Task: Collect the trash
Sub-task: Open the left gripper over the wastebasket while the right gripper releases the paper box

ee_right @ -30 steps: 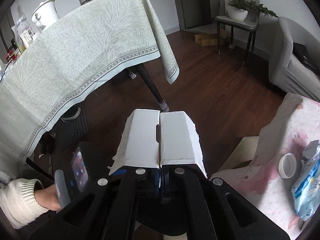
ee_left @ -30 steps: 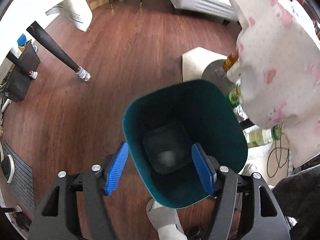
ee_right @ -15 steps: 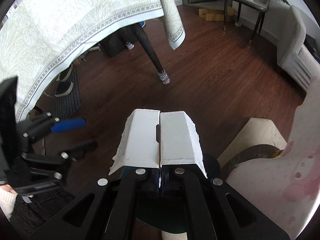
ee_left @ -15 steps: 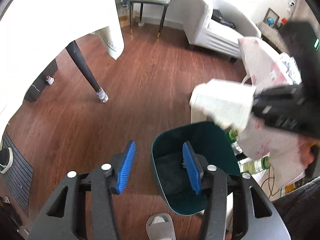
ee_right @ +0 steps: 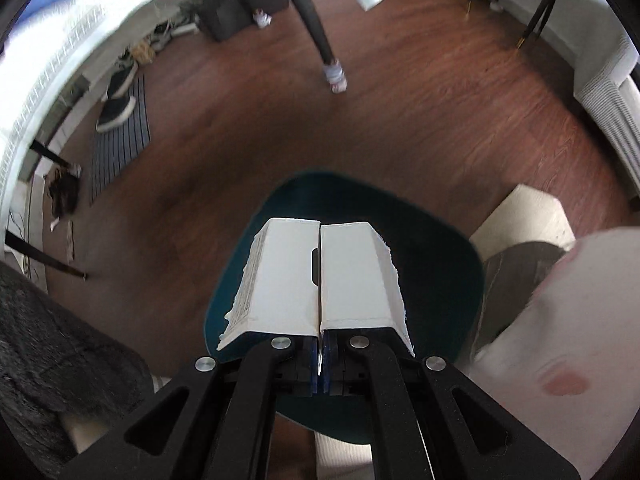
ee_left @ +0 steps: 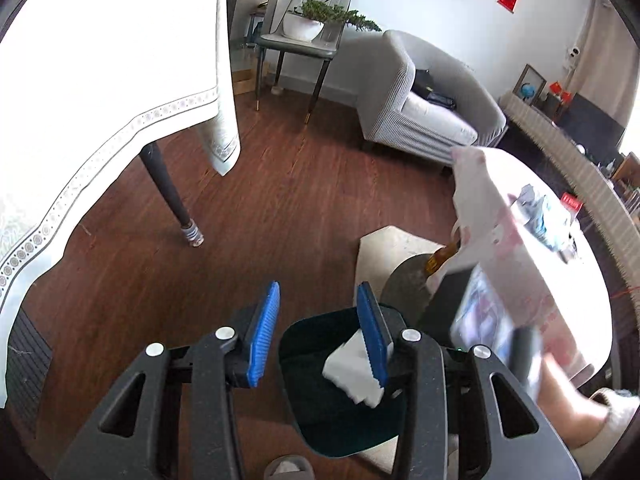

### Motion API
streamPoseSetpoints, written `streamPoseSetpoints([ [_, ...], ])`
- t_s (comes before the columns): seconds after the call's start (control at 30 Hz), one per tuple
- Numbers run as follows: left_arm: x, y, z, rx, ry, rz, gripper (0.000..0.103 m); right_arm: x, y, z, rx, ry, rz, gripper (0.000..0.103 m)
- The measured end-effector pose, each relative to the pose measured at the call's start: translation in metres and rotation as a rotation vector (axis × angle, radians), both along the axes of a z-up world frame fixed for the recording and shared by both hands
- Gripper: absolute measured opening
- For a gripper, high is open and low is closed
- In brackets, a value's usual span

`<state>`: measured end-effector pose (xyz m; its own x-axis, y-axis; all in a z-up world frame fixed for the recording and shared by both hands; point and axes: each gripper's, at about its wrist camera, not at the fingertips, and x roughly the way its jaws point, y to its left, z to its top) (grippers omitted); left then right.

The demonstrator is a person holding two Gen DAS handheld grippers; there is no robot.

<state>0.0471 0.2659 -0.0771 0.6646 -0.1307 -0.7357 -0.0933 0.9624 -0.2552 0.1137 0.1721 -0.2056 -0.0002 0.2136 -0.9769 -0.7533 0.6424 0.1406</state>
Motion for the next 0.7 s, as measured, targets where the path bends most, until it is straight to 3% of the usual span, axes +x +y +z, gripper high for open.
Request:
streamPoseSetpoints([
  [0.3, 0.006, -0.014, 0.025, -0.019, -0.052, -0.014, 0.042, -0.015, -0.007, -0.025, -0.054, 0.046, 0.042, 0.004],
  [0.4, 0.008, -0.020, 0.030, -0.018, -0.065, -0.012, 0.042, -0.019, -0.010, -0.028, -0.056, 0.056, 0.046, 0.013],
  [0.47, 0.009, -0.023, 0.033, -0.020, -0.075, -0.014, 0.042, -0.021, -0.013, -0.027, -0.053, 0.054, 0.048, 0.040],
  [0.5, 0.009, -0.026, 0.035, -0.017, -0.079, -0.016, 0.043, -0.022, -0.014, -0.026, -0.048, 0.047, 0.048, 0.045],
  [0.7, 0.011, -0.044, 0.049, 0.010, -0.118, -0.034, 0.046, -0.027, -0.027, -0.010, -0.011, 0.032, 0.039, 0.047],
])
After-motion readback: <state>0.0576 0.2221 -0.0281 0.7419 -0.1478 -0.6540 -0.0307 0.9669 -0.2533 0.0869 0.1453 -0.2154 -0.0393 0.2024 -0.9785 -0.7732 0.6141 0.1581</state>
